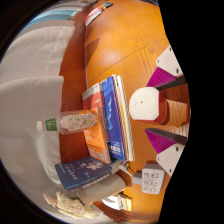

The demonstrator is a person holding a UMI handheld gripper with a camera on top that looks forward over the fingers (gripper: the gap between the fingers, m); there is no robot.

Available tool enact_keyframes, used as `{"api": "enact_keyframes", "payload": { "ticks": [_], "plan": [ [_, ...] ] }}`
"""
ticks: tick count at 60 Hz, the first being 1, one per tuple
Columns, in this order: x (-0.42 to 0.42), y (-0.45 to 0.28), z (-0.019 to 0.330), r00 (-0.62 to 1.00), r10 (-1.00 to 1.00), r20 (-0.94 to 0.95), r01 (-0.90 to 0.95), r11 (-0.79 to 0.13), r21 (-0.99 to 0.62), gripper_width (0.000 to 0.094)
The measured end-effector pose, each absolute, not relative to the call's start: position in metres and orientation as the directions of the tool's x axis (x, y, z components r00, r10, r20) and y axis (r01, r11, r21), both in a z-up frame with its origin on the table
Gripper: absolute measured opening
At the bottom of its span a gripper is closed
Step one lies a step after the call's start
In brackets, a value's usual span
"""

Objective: Unplug charger

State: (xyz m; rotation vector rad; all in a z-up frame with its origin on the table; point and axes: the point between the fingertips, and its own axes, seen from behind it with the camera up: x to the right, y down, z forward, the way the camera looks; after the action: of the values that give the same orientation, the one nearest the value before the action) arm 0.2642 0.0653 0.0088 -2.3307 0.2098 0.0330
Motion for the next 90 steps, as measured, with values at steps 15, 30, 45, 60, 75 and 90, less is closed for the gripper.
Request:
{"api": "enact_keyframes", "payload": {
  "ticks": [15,30,45,60,75,90],
  "plan": [
    [0.309,0.039,0.026,0.969,-0.227,0.094,-0.083,-0.664,-0.743,0.0814],
    [0.271,-0.007,0.126,0.975,-0.222,-0.003,-0.125,-0.538,-0.833,0.0821],
    [0.179,-0.075,0.235,0.991,-0.106,-0.086,-0.123,-0.419,-0.900,0.0807],
    [0.105,-0.134,0.266,0.996,0.002,-0.089,-0.080,-0.406,-0.910,0.0808],
    [0.078,-0.171,0.249,0.996,0.041,-0.077,-0.051,-0.442,-0.896,0.0808],
    [0.061,-0.186,0.243,0.995,0.069,-0.066,-0.027,-0.456,-0.890,0.0807]
  ]
}}
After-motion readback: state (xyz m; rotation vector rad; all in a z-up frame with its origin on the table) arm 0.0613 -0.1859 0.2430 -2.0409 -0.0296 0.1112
